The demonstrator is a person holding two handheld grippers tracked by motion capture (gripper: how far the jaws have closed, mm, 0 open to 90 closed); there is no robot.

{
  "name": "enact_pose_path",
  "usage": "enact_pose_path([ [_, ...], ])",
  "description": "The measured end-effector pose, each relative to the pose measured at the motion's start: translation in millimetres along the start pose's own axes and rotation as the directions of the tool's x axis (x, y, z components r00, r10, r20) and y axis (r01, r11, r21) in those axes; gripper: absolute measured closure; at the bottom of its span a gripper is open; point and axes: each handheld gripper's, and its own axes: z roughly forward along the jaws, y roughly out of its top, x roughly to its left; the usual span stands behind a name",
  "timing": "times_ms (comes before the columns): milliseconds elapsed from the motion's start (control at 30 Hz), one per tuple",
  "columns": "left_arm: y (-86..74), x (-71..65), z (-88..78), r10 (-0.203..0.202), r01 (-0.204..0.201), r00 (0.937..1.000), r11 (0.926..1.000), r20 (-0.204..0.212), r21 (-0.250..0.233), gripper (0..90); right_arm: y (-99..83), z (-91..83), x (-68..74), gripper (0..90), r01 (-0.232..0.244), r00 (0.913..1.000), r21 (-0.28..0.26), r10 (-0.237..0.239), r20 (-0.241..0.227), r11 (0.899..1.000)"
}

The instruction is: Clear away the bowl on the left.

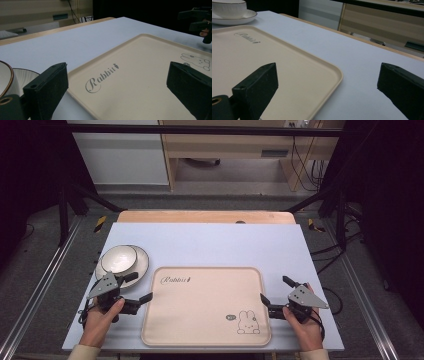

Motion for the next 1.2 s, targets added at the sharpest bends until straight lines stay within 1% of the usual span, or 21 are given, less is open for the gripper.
enact_pose_path([
  [167,1.3,-0.9,-0.5,-0.010,0.010,0.9999,1.0000,0.004,0.001,4.3,0.8,-0.6,1.4,3.5,0.008,1.0000,0.000,-0.008,0.002,1.000],
  [233,1.5,-2.2,-0.4,-0.015,0.015,0.9997,0.9999,0.019,0.008,5.9,1.2,-1.4,0.9,3.7,0.004,1.0000,-0.001,-0.004,0.007,1.000],
  [300,2.3,-4.2,-0.2,-0.006,0.006,0.9995,0.9999,0.030,0.013,6.1,1.4,-2.2,0.4,3.7,0.000,1.0000,-0.007,0.000,0.008,1.000],
  [367,3.5,-5.7,-0.3,-0.013,0.012,0.9992,0.9999,0.037,0.009,6.1,2.3,-2.7,2.1,3.7,-0.003,1.0000,-0.004,0.003,0.005,1.000],
  [400,4.5,-6.6,-0.8,-0.016,0.016,0.9990,0.9999,0.041,0.005,6.1,3.2,-1.7,3.3,3.7,0.007,0.9999,-0.001,-0.007,0.012,1.000],
  [500,5.8,-6.8,-1.9,-0.021,0.021,0.9988,0.9998,0.044,-0.002,6.1,3.7,-1.6,4.5,3.7,0.013,0.9999,0.000,-0.013,0.009,1.000],
  [533,7.2,-5.7,-2.5,-0.028,0.028,0.9991,0.9996,0.033,-0.010,6.1,3.6,-1.6,5.5,3.7,0.014,0.9999,0.004,-0.014,0.007,1.000],
  [567,7.2,-5.7,-2.5,-0.028,0.028,0.9991,0.9996,0.033,-0.010,6.1,3.6,-1.4,5.7,3.8,0.016,0.9998,0.005,-0.017,0.006,1.000],
  [600,8.7,-4.0,-4.0,-0.037,0.038,0.9991,0.9989,0.019,-0.028,6.1,3.6,-1.1,6.0,3.8,0.017,0.9998,0.005,-0.017,0.005,1.000],
  [667,9.6,-3.5,-5.6,-0.039,0.040,0.9992,0.9984,0.009,-0.042,6.1,4.0,-0.6,6.6,3.7,0.019,0.9998,0.005,-0.019,0.005,1.000],
  [833,11.9,-3.6,-8.9,-0.040,0.040,0.9992,0.9983,0.002,-0.042,5.9,4.4,-0.6,7.6,3.7,0.022,0.9997,0.007,-0.022,0.009,1.000],
  [900,14.8,-3.5,-10.5,-0.027,0.027,0.9996,0.9992,-0.008,-0.028,5.9,4.2,-0.5,7.3,3.7,0.021,0.9997,0.008,-0.021,0.011,1.000],
  [967,18.6,-1.2,-13.3,-0.023,0.022,0.9995,0.9993,-0.021,-0.030,5.3,3.9,-0.3,7.1,3.7,0.022,0.9996,0.010,-0.022,0.015,1.000],
  [1000,18.6,-1.2,-13.3,-0.023,0.022,0.9995,0.9993,-0.021,-0.030,5.3,3.9,-0.3,7.1,3.7,0.020,0.9996,0.008,-0.021,0.017,1.000],
  [1033,19.9,-0.2,-14.7,-0.019,0.018,0.9994,0.9993,-0.029,-0.034,5.3,3.9,-0.3,7.1,3.7,0.020,0.9996,0.008,-0.021,0.017,1.000],
  [1067,22.8,2.5,-17.7,-0.015,0.013,0.9988,0.9993,-0.046,-0.035,5.4,4.1,-0.4,6.9,3.7,0.017,0.9997,0.006,-0.018,0.018,1.000],
  [1167,26.3,5.0,-20.4,-0.011,0.009,0.9983,0.9993,-0.057,-0.037,5.5,4.0,-0.4,6.6,3.6,0.015,0.9996,0.002,-0.015,0.024,1.000],
  [1200,30.6,7.7,-23.2,-0.001,-0.002,0.9973,0.9991,-0.073,-0.043,5.5,4.0,-0.4,6.7,3.6,0.014,0.9996,0.003,-0.014,0.025,1.000],
])
